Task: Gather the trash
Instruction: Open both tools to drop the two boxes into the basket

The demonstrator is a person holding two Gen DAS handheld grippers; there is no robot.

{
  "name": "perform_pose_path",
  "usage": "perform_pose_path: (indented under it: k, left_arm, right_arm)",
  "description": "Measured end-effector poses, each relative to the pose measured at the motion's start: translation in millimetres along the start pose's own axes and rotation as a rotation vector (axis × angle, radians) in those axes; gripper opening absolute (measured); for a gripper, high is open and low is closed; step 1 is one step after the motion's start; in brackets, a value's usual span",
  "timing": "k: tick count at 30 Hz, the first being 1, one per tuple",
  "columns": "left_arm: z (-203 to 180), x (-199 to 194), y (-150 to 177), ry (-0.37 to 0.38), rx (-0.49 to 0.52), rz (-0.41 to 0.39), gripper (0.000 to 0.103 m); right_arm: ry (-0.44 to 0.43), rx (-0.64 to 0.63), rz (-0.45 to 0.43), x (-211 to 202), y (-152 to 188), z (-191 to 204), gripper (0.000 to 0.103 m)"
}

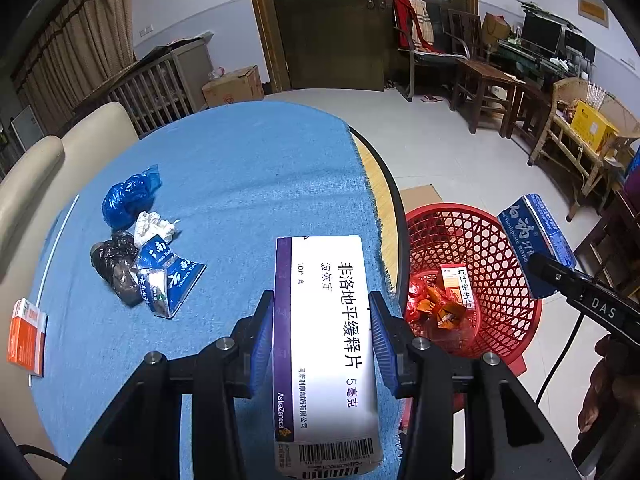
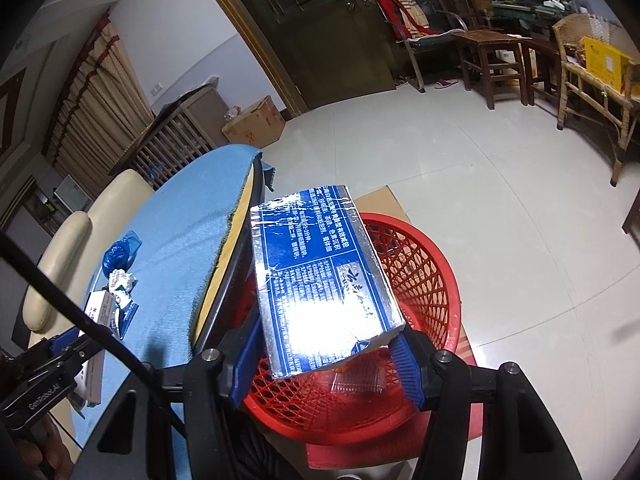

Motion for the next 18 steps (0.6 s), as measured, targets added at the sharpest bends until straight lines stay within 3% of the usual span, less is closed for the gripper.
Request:
perform_pose_path:
  k: [5,7,18]
  left_arm:
    - [-3,1,-1,0.007,-0.003,0.0,0.047]
    - [-6,2,-2,0.011,0.001,0.001,0.047]
    - [-49,14,-14,0.071,0.05,0.015,0.047]
  right_arm:
    - [0.022,-0.003,0.036,11,0,-3,0.068]
    - [0.027,-0.005,0.07,20,1,-4,0.082]
    - [0.056,0.081,-0.016,-12,-19,-37,0.083]
Point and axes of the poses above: each gripper's, at about its wrist camera, not at the fingertips, and x roughly the way its jaws point, z to its left, y to its underside, the point moved 8 cm from there along x, roughly the way its jaws point, and after that the axes turned 8 degrees about -z, right-handed, at the moved point
